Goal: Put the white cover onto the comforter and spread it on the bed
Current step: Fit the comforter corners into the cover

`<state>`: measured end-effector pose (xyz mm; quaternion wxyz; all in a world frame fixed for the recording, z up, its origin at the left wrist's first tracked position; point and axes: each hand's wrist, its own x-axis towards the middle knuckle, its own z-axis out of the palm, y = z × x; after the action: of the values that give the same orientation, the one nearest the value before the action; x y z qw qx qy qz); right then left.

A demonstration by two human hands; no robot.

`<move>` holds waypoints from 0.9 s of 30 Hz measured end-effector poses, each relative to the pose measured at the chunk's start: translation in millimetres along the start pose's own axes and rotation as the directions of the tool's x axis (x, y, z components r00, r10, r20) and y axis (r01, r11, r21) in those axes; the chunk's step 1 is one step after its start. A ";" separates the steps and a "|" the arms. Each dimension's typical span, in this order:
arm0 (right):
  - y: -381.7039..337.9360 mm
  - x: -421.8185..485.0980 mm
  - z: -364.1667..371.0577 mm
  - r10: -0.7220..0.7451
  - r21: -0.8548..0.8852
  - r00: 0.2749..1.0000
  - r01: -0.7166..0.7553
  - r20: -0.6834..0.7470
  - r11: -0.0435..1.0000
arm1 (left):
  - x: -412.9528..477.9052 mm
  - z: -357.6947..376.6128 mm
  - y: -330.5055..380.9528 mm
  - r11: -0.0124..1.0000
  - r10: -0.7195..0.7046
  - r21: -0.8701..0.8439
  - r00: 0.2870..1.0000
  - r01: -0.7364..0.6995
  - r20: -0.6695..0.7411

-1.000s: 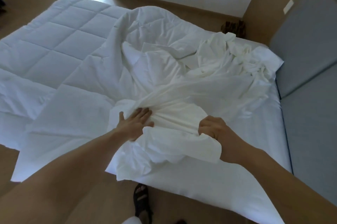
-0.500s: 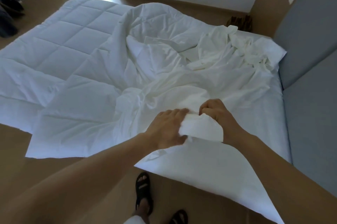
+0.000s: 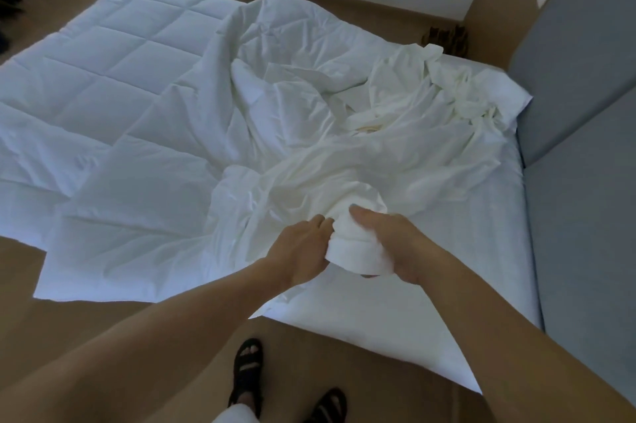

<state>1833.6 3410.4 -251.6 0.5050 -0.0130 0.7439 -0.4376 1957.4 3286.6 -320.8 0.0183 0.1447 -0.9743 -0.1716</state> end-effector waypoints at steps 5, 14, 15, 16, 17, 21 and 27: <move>4.8 26.8 38.9 0.069 0.022 0.993 -0.067 -0.097 0.997 | -18.5 12.5 -25.3 0.998 0.054 -0.047 0.993 -0.050 0.102; 8.9 23.6 32.4 -0.060 0.536 0.982 0.150 -0.182 0.831 | -17.4 -10.1 -139.3 0.661 -0.572 -0.614 0.820 0.431 -0.040; 7.4 22.0 23.6 -0.086 0.575 0.982 0.168 -0.168 0.801 | -17.9 -9.2 -151.7 0.587 -0.683 -0.542 0.728 0.602 0.068; 5.4 19.3 17.3 -0.103 0.612 0.983 0.177 -0.155 0.771 | -20.1 -5.0 -157.5 0.487 -0.730 -0.508 0.650 0.711 0.211; 3.2 17.3 12.5 -0.111 0.639 0.982 0.183 -0.151 0.747 | -22.7 -4.0 -153.6 0.365 -0.716 -0.550 0.605 0.751 0.350; -1.5 19.7 6.8 -0.169 0.693 0.974 0.227 -0.152 0.684 | -27.2 -13.6 -118.6 -0.052 -0.416 -0.831 0.744 0.555 0.523; -27.1 12.9 -14.0 -0.085 0.649 0.950 0.267 -0.299 0.712 | -26.1 -27.1 -114.8 -0.185 -0.453 -0.883 0.760 0.431 0.466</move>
<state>1805.2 3396.7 -241.7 0.3331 0.1565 0.5832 -0.7242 2016.3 3182.1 -333.9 0.0594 0.4185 -0.4536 -0.7846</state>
